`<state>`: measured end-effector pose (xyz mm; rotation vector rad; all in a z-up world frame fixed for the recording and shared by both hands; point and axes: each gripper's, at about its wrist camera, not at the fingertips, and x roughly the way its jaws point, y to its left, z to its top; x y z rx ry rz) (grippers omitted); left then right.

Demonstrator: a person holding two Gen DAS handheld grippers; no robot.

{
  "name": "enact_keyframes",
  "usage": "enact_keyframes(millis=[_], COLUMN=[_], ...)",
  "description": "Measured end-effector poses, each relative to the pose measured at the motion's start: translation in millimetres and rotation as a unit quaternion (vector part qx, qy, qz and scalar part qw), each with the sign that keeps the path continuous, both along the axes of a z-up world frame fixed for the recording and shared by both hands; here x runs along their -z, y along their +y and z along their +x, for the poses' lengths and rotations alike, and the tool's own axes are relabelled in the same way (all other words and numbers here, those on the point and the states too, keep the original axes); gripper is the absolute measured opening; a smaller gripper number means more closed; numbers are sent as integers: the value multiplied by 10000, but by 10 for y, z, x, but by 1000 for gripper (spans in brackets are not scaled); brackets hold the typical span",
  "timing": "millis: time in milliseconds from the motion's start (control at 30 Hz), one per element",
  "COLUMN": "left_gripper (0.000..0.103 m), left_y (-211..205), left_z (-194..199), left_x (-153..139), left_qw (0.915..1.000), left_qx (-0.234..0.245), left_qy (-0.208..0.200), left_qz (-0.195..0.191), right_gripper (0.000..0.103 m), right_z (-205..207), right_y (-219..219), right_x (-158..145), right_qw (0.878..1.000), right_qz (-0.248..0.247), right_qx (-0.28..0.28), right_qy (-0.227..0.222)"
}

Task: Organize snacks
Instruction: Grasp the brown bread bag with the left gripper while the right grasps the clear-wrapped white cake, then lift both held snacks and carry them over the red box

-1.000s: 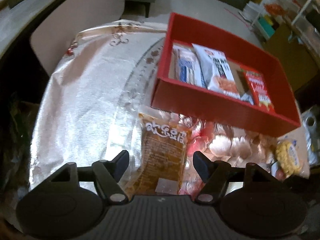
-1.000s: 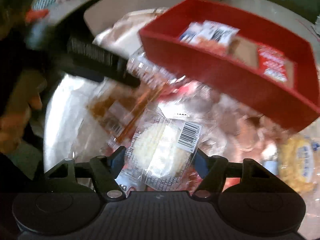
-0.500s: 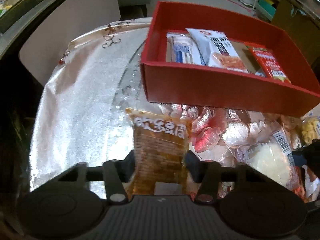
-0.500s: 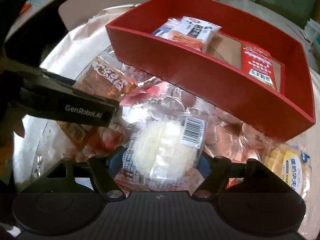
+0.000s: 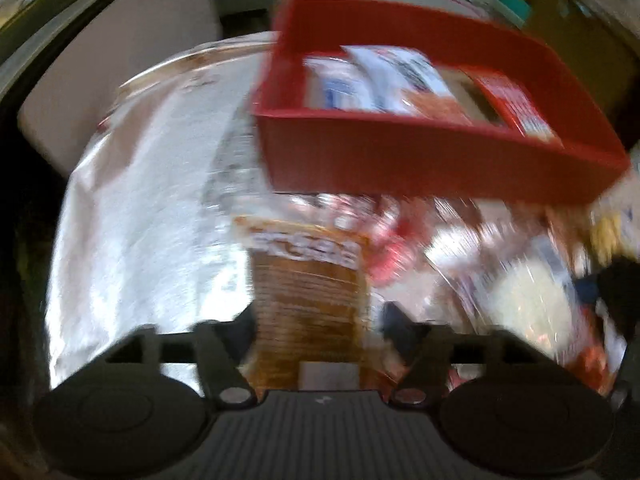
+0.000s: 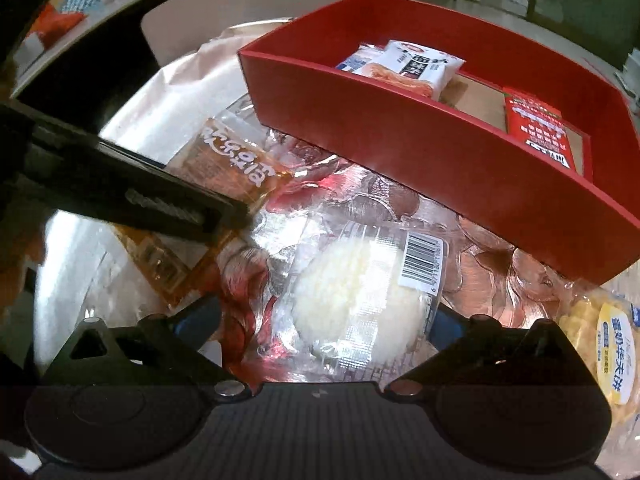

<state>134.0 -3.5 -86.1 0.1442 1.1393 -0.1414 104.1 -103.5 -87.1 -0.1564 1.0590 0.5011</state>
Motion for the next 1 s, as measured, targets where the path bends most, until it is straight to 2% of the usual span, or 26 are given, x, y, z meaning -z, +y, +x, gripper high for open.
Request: enact_keyframes(millis=[33, 67, 100, 133, 167, 200, 233, 433, 633, 1000], left_gripper=[90, 90, 83, 71, 61, 46, 41, 37, 37, 37], left_y=[-31, -24, 18, 60, 72, 71, 66, 145, 236, 264], left_z=[-39, -56, -55, -42, -45, -61, -79, -110, -99, 44], left_x=[21, 36, 39, 26, -16, -55, -83, -199, -524, -817], left_qw=[9997, 9994, 9996, 9995, 9996, 9997, 9997, 9983, 9924, 9833], left_qx=[-46, -129, -236, -297, -249, -211, -247, -386, -566, -673], left_qy=[-154, -200, -144, -57, -43, -42, -15, -33, -395, -699], left_qz=[207, 243, 80, -81, -96, -130, -66, -445, -1016, -1542], right_gripper=[103, 101, 95, 90, 78, 74, 73, 70, 70, 70], right_z=[21, 49, 68, 78, 73, 62, 60, 77, 54, 152], right_y=[18, 5, -29, -59, -64, -60, -72, -229, -373, -593], right_x=[-9, -19, -36, -57, -77, -88, -91, -148, -362, -756], right_qw=[9999, 9999, 9998, 9996, 9996, 9995, 9994, 9992, 9983, 9925], right_qz=[-64, -22, 43, 54, -69, -220, -252, -76, 257, 715], right_qx=[-61, -10, 115, 213, 231, 229, 211, 382, 520, 837], right_qy=[56, 130, 175, 196, 142, 64, 53, 134, -82, -525])
